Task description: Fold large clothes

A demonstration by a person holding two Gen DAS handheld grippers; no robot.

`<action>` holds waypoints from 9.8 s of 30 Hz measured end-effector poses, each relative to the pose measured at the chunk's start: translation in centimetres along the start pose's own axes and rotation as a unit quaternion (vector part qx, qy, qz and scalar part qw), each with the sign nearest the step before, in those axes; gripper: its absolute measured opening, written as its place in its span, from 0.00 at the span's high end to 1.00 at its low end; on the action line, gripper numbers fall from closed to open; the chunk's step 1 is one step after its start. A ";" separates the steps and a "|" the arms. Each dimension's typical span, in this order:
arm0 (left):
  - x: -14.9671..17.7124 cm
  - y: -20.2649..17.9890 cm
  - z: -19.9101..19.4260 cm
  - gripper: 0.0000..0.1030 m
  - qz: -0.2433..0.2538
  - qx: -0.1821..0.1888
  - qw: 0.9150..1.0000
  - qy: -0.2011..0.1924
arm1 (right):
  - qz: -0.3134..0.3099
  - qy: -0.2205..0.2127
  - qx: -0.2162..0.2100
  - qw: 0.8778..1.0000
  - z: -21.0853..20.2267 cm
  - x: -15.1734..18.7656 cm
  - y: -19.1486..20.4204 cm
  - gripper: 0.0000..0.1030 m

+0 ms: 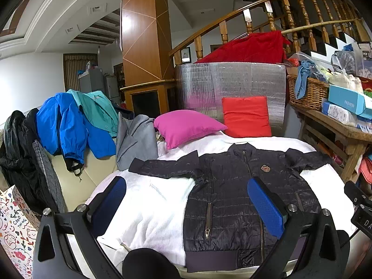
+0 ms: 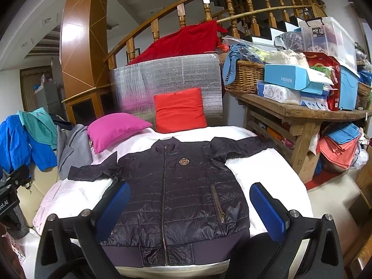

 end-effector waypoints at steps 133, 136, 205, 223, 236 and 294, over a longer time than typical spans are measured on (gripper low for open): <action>-0.6 -12.7 39.1 0.00 -0.023 0.204 0.950 0.236 | 0.348 0.183 -0.298 0.870 42.5 -8.7 -14.0 0.13; -1.4 -14.8 37.1 0.00 -0.031 0.227 0.945 0.235 | 0.379 0.190 -0.295 0.856 43.4 -8.8 -15.2 0.14; -5.2 22.1 51.6 0.23 -0.323 0.007 0.901 0.288 | 0.244 -0.129 -0.198 0.941 34.0 -12.2 -14.0 0.00; -3.0 24.2 62.8 0.77 -0.396 0.027 0.872 0.287 | 0.193 -0.038 -0.137 0.971 39.6 -11.8 -11.5 0.04; -13.2 17.4 54.3 0.95 -0.260 0.056 0.937 0.226 | 0.156 0.241 -0.126 0.950 48.0 -7.1 -9.3 0.50; -11.8 -9.3 56.1 0.21 0.190 -0.058 0.949 0.246 | 0.419 0.263 -0.281 0.822 52.3 -4.5 -15.5 0.51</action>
Point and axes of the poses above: each gripper's, at about its wrist camera, not at the fingertips, and z roughly the way its jaws point, y to its left, x to its underside, the point moved 4 cm from there along z, roughly the way its jaws point, and after that the axes turned 13 degrees about y, right-handed, at the moved point
